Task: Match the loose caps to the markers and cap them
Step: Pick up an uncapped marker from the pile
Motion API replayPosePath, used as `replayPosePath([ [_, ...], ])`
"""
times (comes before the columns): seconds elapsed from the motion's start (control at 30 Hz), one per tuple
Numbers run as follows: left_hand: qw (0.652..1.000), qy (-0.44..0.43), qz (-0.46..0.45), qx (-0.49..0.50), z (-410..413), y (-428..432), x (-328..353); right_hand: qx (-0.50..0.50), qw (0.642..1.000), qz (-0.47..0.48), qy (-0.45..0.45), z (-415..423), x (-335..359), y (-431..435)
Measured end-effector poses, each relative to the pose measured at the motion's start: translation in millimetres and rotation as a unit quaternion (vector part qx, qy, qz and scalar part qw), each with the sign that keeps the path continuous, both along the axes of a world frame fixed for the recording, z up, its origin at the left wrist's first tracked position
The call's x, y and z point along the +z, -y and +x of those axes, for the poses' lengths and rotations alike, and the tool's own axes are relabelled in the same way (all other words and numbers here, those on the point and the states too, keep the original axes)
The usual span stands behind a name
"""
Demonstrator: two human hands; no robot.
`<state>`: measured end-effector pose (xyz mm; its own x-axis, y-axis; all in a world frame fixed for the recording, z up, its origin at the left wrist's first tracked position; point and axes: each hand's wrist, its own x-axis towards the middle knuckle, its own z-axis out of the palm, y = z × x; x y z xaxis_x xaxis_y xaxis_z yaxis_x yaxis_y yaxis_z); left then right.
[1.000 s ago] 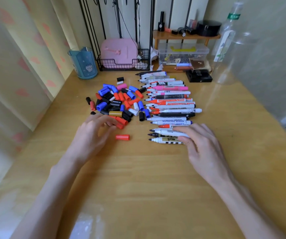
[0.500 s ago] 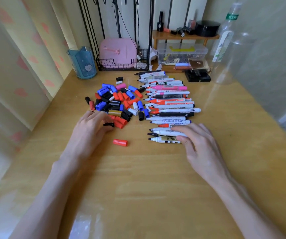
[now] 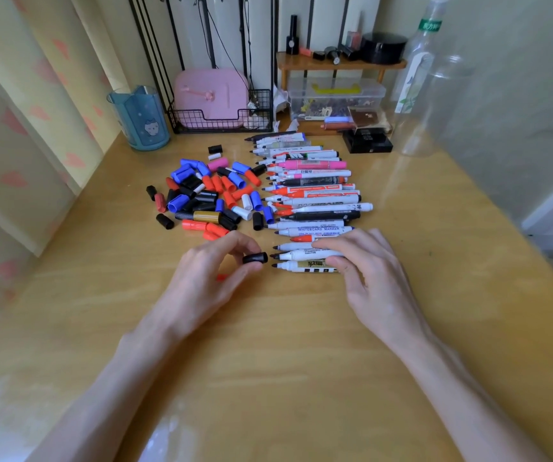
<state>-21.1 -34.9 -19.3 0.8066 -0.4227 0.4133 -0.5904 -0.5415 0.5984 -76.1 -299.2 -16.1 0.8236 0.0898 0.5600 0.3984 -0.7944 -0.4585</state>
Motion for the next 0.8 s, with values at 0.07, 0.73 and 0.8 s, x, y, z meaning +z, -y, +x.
replayPosePath([
  [0.07,1.0,0.002,-0.004,0.0,-1,1,1,0.005,1.0,-0.002,0.001,0,0,-1],
  [0.73,0.997,-0.024,-0.066,-0.034,-8,10,5,0.088,0.95,0.252,-0.162,0,6,-3],
  [0.8,0.995,-0.042,-0.076,-0.04,-9,11,5,0.087,0.946,0.262,-0.167,1,4,-4],
])
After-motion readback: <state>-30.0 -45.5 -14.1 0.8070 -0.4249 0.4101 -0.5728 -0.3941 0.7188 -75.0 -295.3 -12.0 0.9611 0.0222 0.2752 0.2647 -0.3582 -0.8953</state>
